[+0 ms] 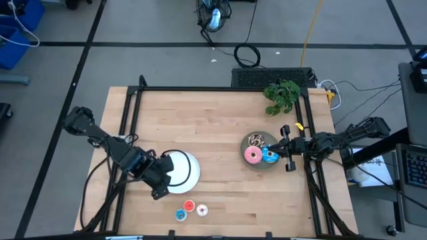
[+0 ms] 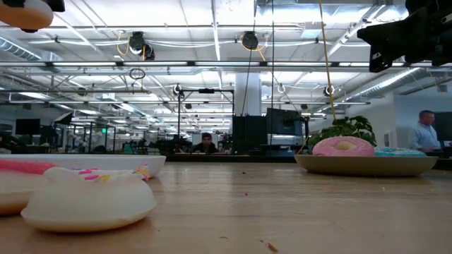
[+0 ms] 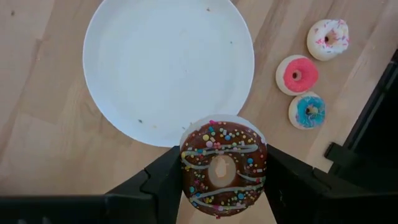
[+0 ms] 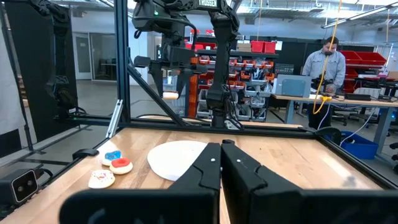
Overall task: Pick & Place donuts
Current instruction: Put the small brown donut on the white plate
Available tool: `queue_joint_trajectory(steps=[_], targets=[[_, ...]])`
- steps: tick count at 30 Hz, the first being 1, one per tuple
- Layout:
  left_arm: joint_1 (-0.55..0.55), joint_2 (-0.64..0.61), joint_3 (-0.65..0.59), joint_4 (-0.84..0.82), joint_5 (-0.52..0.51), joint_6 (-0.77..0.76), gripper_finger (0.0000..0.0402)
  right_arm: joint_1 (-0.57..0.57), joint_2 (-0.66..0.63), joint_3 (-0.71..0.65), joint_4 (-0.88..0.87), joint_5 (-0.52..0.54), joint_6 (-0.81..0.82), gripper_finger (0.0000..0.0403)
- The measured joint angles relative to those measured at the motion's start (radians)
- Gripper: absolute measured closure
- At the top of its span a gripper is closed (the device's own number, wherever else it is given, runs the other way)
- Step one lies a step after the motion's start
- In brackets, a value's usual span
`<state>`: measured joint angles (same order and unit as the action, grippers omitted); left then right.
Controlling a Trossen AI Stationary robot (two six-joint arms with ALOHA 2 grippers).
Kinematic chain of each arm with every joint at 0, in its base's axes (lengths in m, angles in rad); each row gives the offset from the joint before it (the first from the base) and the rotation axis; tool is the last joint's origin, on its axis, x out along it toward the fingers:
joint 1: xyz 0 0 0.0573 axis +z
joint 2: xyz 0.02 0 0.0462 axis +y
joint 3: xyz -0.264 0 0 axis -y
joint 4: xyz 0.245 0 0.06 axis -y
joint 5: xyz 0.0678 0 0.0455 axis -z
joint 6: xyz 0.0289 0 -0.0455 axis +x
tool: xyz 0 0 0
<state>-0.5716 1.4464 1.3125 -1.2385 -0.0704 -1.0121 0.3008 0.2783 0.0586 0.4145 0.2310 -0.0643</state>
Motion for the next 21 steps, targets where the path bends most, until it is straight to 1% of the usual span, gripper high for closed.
queue_joint_trajectory(steps=[5, 10, 14, 18, 21], targets=[[0.008, 0.0, 0.0, 0.0, -0.016, 0.011, 0.0202, 0.0, 0.0, 0.0, 0.0, 0.001, 0.0, 0.0403], [0.068, 0.0, 0.0, 0.0, -0.074, 0.019, 0.0202, 0.0, 0.0, 0.0, 0.004, 0.001, 0.0, 0.0403], [0.134, 0.0, 0.0, 0.0, -0.094, 0.088, 0.0202, 0.0, 0.0, 0.0, 0.004, 0.002, 0.0, 0.0403], [0.2, 0.009, 0.001, 0.007, -0.142, 0.17, 0.0202, 0.0, 0.0, 0.0, 0.005, 0.003, 0.0, 0.0403], [0.241, 0.022, -0.012, 0.022, -0.152, 0.228, 0.0202, 0.0, 0.0, 0.0, 0.005, 0.003, -0.001, 0.0403]])
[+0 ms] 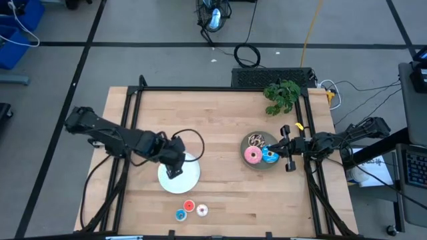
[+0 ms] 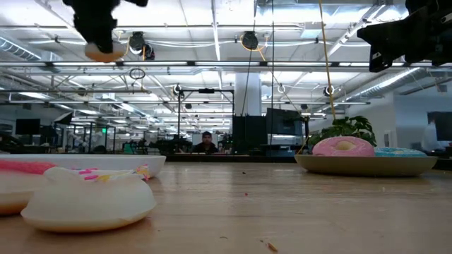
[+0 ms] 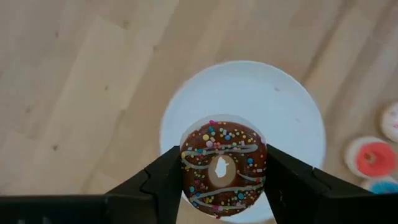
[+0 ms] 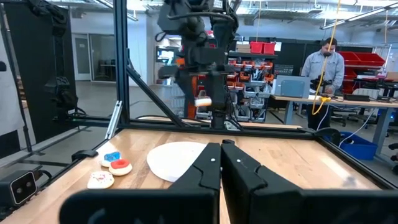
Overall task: Pick & Place donuts
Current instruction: Put the small brown donut on the white plate
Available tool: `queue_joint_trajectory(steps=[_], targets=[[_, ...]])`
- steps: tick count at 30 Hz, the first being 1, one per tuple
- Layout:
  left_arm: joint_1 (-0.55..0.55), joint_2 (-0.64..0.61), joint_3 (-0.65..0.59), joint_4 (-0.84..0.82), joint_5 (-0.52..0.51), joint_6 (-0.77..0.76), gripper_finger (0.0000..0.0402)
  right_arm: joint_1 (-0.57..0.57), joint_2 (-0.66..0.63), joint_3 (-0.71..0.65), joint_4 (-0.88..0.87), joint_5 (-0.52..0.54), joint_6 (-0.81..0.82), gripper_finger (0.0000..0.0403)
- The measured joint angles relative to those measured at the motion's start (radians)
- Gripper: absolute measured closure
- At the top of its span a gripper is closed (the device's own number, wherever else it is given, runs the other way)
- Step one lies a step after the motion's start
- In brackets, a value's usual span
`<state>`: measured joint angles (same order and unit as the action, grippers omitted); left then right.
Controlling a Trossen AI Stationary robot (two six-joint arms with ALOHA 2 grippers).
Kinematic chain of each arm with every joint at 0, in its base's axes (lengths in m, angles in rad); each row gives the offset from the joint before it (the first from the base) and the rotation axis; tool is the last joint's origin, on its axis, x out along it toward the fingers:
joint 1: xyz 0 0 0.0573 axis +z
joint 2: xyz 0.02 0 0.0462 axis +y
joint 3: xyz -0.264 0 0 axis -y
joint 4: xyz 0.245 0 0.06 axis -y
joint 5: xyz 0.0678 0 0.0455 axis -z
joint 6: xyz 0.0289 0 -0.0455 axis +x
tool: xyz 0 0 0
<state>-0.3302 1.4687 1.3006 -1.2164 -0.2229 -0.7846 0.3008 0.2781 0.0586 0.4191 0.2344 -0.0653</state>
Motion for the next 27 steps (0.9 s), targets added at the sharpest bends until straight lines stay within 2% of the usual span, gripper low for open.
queue_joint_trajectory(steps=[6, 11, 16, 20, 27], targets=[[0.078, 0.051, -0.104, 0.026, 0.02, 0.045, 0.0202, 0.0, 0.0, 0.0, -0.001, 0.0, -0.001, 0.0403], [0.1, 0.075, -0.216, 0.224, 0.096, 0.138, 0.0202, 0.0, 0.0, 0.0, 0.0, 0.0, 0.0, 0.0403], [0.106, 0.084, -0.298, 0.391, 0.092, 0.175, 0.0202, 0.0, 0.0, 0.0, 0.0, 0.0, 0.0, 0.0403], [0.119, 0.083, -0.368, 0.489, 0.092, 0.159, 0.0202, 0.0, 0.0, 0.0, 0.003, 0.0, 0.0, 0.0403], [0.12, 0.083, -0.467, 0.554, 0.092, 0.102, 0.0202, 0.0, 0.0, 0.0, 0.003, 0.0, 0.001, 0.0403]])
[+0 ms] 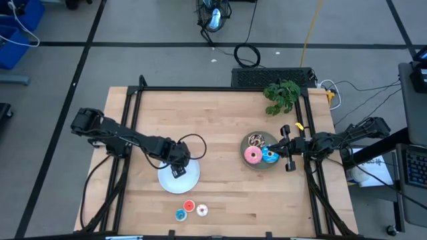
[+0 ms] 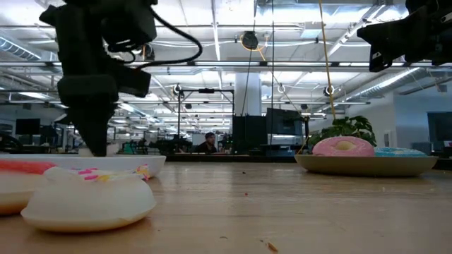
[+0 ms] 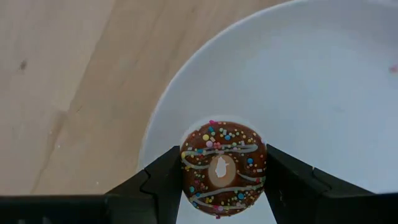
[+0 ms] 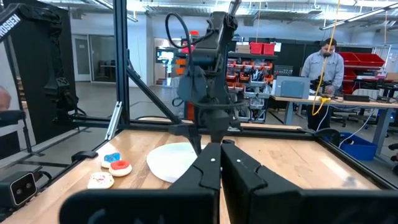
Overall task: Pick & Place donuts
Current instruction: Put the small brown donut on the white plate
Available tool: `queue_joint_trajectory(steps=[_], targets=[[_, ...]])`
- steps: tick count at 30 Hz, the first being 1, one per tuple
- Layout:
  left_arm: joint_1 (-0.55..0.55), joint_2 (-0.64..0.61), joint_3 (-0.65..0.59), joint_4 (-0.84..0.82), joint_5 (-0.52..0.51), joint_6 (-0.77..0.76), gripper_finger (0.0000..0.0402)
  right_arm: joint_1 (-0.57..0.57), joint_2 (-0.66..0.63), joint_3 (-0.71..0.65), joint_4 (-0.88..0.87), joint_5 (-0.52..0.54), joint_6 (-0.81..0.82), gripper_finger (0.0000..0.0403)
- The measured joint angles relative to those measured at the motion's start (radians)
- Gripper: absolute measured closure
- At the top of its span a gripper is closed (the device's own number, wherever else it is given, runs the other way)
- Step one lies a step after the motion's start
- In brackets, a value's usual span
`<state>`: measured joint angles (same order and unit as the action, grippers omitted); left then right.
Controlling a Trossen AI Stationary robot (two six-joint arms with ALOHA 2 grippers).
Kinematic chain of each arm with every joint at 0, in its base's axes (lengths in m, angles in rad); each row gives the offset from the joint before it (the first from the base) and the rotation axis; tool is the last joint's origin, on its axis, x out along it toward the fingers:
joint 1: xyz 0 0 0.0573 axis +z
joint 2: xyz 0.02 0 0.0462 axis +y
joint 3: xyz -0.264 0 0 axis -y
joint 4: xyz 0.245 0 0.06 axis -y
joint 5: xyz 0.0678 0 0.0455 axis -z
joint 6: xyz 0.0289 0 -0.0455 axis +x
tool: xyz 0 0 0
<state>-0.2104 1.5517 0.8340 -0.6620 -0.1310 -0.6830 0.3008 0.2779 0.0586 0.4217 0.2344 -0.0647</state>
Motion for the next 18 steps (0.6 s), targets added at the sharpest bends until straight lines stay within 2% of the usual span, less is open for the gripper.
queue_joint_trajectory(steps=[13, 18], targets=[[-0.001, 0.0, -0.047, 0.037, 0.02, -0.004, 0.0202, 0.0, 0.0, 0.0, 0.0, 0.0, 0.0, 0.0403], [-0.013, 0.0, -0.047, 0.039, 0.037, 0.046, 0.0202, 0.0, 0.0, 0.0, 0.0, 0.0, 0.0, 0.0403]])
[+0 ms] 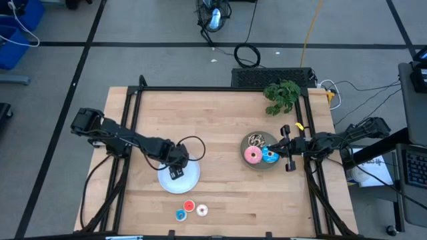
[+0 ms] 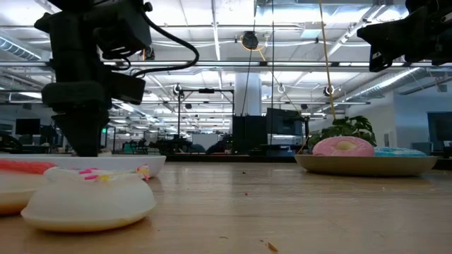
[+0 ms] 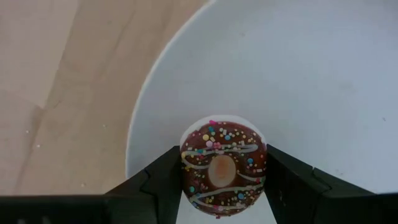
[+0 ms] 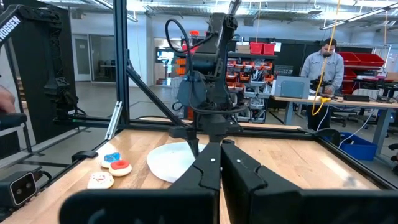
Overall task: Pick & Place donuts
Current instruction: Put the small brown donut on the white plate, then put the small blue donut on the white plate
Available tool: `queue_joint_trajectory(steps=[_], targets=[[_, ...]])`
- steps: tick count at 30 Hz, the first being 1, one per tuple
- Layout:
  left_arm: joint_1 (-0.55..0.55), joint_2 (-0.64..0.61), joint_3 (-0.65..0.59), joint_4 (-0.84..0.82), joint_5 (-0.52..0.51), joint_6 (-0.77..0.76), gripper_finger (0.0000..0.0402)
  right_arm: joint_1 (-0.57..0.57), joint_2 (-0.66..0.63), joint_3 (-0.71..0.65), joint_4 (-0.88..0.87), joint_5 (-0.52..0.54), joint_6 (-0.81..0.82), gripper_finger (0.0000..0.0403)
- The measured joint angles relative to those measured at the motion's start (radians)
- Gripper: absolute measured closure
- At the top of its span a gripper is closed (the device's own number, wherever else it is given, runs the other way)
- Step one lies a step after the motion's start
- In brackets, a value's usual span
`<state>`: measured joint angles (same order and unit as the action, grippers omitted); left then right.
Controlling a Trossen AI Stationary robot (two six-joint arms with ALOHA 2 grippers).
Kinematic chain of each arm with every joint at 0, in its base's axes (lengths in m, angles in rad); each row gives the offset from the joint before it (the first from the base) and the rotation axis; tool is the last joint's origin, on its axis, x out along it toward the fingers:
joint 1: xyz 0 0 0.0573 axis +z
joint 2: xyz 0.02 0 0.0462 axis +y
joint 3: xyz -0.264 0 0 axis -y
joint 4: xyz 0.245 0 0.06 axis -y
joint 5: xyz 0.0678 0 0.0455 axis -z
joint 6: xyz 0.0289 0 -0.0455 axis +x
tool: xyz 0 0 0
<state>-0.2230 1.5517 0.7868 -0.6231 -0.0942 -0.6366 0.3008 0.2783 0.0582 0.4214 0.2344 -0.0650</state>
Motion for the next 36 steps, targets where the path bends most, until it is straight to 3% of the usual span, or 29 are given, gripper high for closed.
queue_joint_trajectory(steps=[7, 16, 22, 29, 36], targets=[[-0.002, 0.0, 0.0, 0.013, 0.019, -0.013, 0.0192, 0.0, 0.0, 0.0, 0.0, 0.0, 0.0, 0.0403], [-0.001, 0.0, 0.0, 0.03, 0.005, -0.013, 0.0098, 0.0, 0.0, 0.0, 0.0, 0.0, 0.0, 0.0403], [-0.001, 0.0, 0.043, -0.01, 0.022, 0.011, 0.0064, 0.0, 0.0, 0.0, -0.001, 0.0, 0.001, 0.0403], [-0.043, 0.0, 0.242, -0.086, 0.032, 0.046, 0.0076, 0.0, 0.0, 0.0, -0.001, 0.0, 0.001, 0.0403], [-0.15, 0.0, 0.429, -0.126, 0.083, -0.095, 0.0133, 0.0, 0.0, 0.0, -0.007, 0.0, 0.001, 0.0403]])
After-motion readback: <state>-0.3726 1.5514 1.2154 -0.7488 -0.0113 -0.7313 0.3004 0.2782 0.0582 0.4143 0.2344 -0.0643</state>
